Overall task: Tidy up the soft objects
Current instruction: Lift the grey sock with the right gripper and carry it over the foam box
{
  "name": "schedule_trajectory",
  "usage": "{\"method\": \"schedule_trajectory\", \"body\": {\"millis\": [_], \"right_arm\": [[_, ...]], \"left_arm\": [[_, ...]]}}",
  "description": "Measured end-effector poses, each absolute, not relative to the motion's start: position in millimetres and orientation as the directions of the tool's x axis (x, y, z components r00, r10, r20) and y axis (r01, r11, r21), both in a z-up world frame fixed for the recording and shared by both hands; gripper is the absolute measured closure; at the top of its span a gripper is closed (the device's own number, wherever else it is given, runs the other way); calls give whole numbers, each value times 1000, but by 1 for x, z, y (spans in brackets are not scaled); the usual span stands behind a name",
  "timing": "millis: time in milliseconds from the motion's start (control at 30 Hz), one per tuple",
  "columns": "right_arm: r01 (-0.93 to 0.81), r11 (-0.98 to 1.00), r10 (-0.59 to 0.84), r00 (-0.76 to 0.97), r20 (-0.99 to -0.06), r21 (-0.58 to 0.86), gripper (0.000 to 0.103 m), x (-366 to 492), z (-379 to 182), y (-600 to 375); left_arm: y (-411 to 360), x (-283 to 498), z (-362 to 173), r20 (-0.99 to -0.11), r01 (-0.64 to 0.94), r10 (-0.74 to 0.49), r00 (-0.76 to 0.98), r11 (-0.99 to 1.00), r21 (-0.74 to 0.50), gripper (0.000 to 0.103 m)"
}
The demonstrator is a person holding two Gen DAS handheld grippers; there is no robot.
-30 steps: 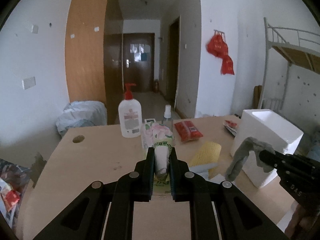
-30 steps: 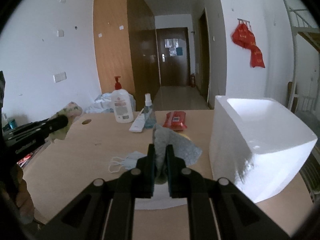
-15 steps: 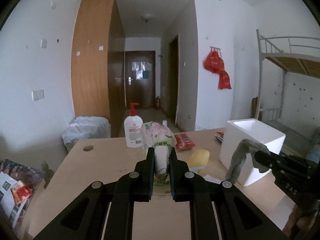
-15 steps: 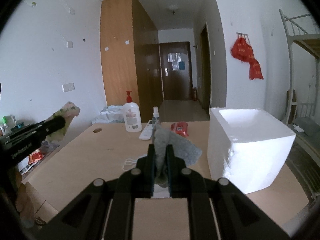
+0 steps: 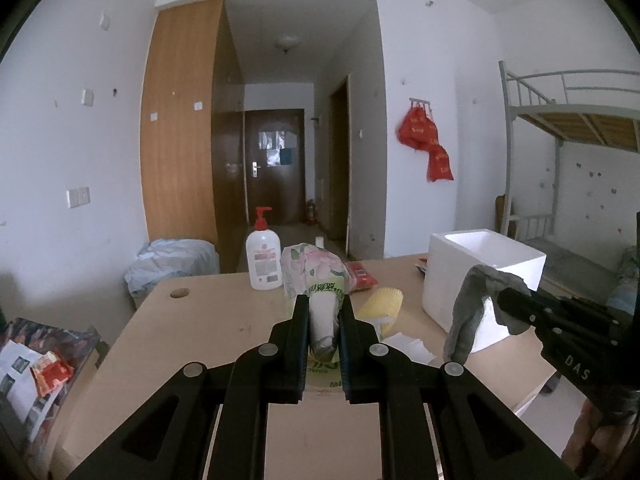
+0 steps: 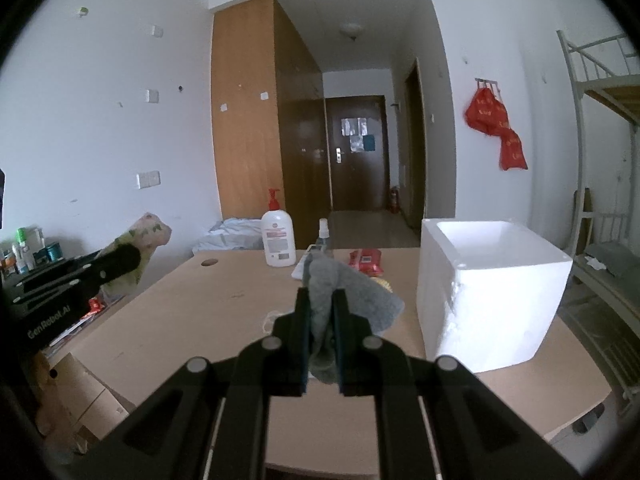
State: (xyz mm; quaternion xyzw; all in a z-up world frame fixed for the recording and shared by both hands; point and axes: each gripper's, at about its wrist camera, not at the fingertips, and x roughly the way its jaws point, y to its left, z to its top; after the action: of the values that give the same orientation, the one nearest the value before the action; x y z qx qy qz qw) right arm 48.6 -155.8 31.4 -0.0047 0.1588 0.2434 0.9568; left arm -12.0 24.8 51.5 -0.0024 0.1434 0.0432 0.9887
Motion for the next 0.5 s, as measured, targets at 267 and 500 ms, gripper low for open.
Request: {"method": "schedule_trajectory", "body": {"millis": [267, 500], "right_arm": [[-445, 893, 444, 847, -293, 68, 90, 42, 32, -165], [-386, 920, 389, 875, -288, 69, 90, 36, 33, -183]], "left_arm": [[17, -17, 50, -280, -52, 50, 959, 999, 1, 89], [0, -8, 49, -290, 32, -32, 957, 999, -6, 89]]}}
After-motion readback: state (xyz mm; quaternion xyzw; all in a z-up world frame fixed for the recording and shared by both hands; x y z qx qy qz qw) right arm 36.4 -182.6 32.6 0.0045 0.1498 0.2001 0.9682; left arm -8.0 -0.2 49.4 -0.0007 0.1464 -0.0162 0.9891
